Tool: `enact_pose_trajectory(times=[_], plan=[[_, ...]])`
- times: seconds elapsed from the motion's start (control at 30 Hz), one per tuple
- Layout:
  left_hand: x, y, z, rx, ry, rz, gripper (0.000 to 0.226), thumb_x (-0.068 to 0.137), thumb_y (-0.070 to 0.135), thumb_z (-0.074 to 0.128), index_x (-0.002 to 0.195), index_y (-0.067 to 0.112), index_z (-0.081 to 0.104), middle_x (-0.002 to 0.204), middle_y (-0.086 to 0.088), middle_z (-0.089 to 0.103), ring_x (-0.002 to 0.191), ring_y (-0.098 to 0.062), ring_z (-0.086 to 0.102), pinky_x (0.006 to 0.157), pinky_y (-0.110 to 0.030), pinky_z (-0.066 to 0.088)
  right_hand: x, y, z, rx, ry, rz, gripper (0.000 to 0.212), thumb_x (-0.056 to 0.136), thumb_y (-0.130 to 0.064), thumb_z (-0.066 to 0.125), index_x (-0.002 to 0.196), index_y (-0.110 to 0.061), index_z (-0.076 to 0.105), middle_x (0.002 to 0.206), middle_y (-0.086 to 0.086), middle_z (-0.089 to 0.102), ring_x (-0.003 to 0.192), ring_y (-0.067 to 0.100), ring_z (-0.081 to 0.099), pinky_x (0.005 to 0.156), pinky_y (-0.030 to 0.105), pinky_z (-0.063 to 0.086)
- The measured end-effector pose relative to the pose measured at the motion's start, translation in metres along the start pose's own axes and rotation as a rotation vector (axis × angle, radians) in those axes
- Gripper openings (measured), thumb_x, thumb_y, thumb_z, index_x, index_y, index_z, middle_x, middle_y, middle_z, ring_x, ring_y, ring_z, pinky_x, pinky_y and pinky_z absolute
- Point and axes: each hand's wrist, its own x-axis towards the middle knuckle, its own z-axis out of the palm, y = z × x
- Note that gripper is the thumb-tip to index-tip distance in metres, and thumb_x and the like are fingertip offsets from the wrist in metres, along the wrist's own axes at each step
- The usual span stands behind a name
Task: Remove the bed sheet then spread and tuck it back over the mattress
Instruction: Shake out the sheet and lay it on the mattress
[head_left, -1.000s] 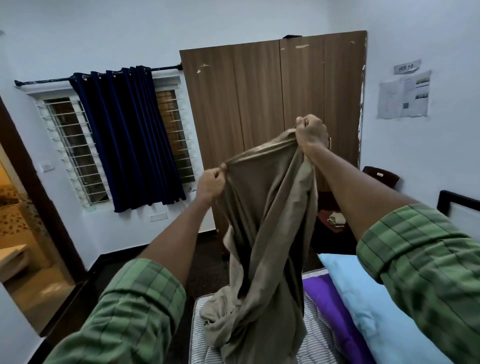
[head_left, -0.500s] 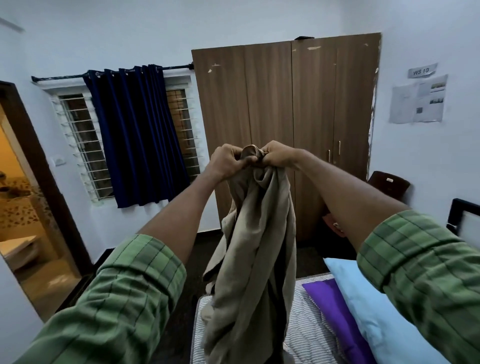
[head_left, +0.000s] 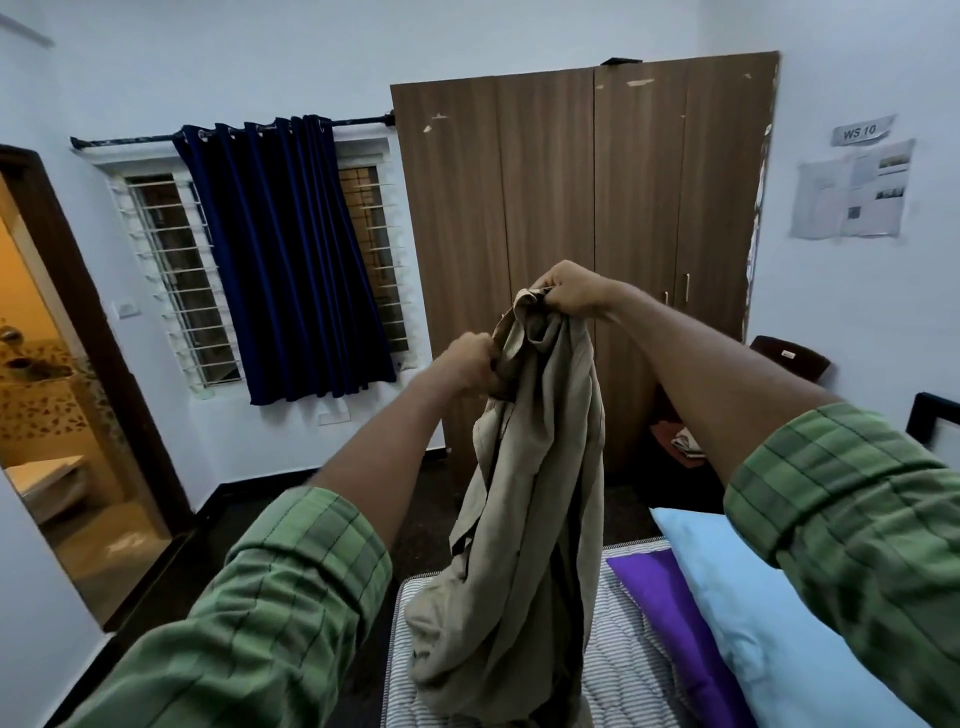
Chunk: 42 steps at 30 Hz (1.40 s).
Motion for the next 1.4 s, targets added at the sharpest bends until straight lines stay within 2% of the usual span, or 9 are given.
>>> enact_pose_trajectory(times=[0.23, 0.43, 0.5, 0.63, 0.93, 1.07, 1.23, 1.33, 1.4], plan=[[-0.011, -0.002, 0.011, 0.104, 0.182, -0.085, 0.007, 0.086, 0.019, 0.063, 0.086, 0.013, 0.067, 0.088, -0.009, 0.065, 0.078, -0.031, 0.066, 0.063, -0.035, 0.049, -0.004, 0.013, -0.011, -0.175, -0.112, 0.008, 0.023, 0.098, -0.006, 0.058, 0.094, -0.015, 0.079, 0.101, 0.007, 0.075, 0.097, 0.017, 0.069, 0.091, 0.036, 0.057], [-0.005, -0.030, -0.015, -0.148, 0.788, -0.556, 0.033, 0.086, 0.025, 0.051, 0.101, 0.006, 0.075, 0.102, -0.019, 0.069, 0.103, -0.036, 0.060, 0.095, -0.043, 0.043, -0.019, 0.047, -0.024, -0.608, 0.019, 0.098, 0.009, 0.097, -0.031, 0.066, 0.101, -0.031, 0.074, 0.098, -0.004, 0.071, 0.083, 0.012, 0.063, 0.071, 0.029, 0.049], [-0.004, -0.032, -0.011, -0.240, 0.660, -0.431, 0.032, 0.092, 0.029, 0.052, 0.097, 0.007, 0.074, 0.100, -0.018, 0.072, 0.097, -0.037, 0.065, 0.086, -0.041, 0.048, -0.021, 0.052, -0.032, -0.580, 0.193, 0.091, 0.019, 0.100, -0.041, 0.062, 0.085, -0.033, 0.071, 0.087, -0.004, 0.071, 0.072, 0.011, 0.062, 0.061, 0.028, 0.044], [-0.004, -0.026, -0.015, 0.043, -0.026, -0.079, 0.033, 0.095, 0.037, 0.054, 0.079, 0.012, 0.068, 0.085, -0.008, 0.066, 0.086, -0.030, 0.065, 0.068, -0.035, 0.046, -0.015, 0.052, -0.036, -0.554, 0.486, 0.118, 0.042, 0.098, -0.048, 0.063, 0.070, -0.017, 0.068, 0.067, -0.001, 0.064, 0.056, 0.014, 0.056, 0.056, 0.028, 0.038], [-0.021, -0.073, -0.009, 0.531, -0.067, 0.004, 0.016, 0.097, 0.031, 0.061, 0.097, 0.017, 0.071, 0.087, -0.002, 0.060, 0.084, -0.029, 0.067, 0.066, -0.037, 0.052, -0.010, 0.079, -0.052, -0.526, 0.718, 0.240, 0.044, 0.096, -0.051, 0.064, 0.077, -0.012, 0.068, 0.078, 0.007, 0.067, 0.073, 0.027, 0.063, 0.064, 0.033, 0.043], [-0.016, -0.074, -0.001, 0.212, 0.014, -0.090, 0.041, 0.101, 0.041, 0.052, 0.067, 0.021, 0.060, 0.079, -0.006, 0.069, 0.073, -0.028, 0.064, 0.070, -0.040, 0.053, -0.015, 0.072, -0.042, -0.479, 0.429, 0.210, 0.053, 0.087, -0.072, 0.062, 0.089, -0.021, 0.073, 0.086, 0.003, 0.071, 0.077, 0.021, 0.063, 0.071, 0.033, 0.050], [0.001, -0.032, -0.004, -0.576, 0.156, -0.143, 0.052, 0.102, 0.032, 0.054, 0.056, 0.006, 0.056, 0.062, -0.012, 0.057, 0.060, -0.021, 0.052, 0.070, -0.041, 0.044, -0.010, 0.033, 0.015, -0.285, -0.183, -0.010, 0.103, 0.068, -0.081, 0.072, 0.153, -0.030, 0.045, 0.158, -0.004, 0.043, 0.140, 0.020, 0.044, 0.117, 0.045, 0.036], [0.013, -0.006, -0.004, -0.881, 0.095, -0.130, 0.049, 0.104, 0.032, 0.050, 0.090, -0.009, 0.073, 0.087, -0.021, 0.073, 0.075, -0.018, 0.065, 0.083, -0.034, 0.052, 0.001, 0.018, 0.045, -0.117, -0.278, -0.088, 0.053, 0.079, -0.051, 0.084, 0.125, -0.028, 0.069, 0.130, -0.005, 0.065, 0.120, 0.013, 0.058, 0.103, 0.032, 0.046], [0.021, -0.003, -0.004, -0.939, 0.121, -0.146, 0.061, 0.104, 0.044, 0.050, 0.088, -0.011, 0.071, 0.081, -0.016, 0.071, 0.070, -0.015, 0.062, 0.077, -0.031, 0.050, 0.005, 0.021, 0.048, 0.028, -0.251, -0.121, 0.012, 0.087, -0.032, 0.082, 0.092, -0.024, 0.075, 0.097, -0.004, 0.071, 0.095, 0.009, 0.066, 0.087, 0.027, 0.050]])
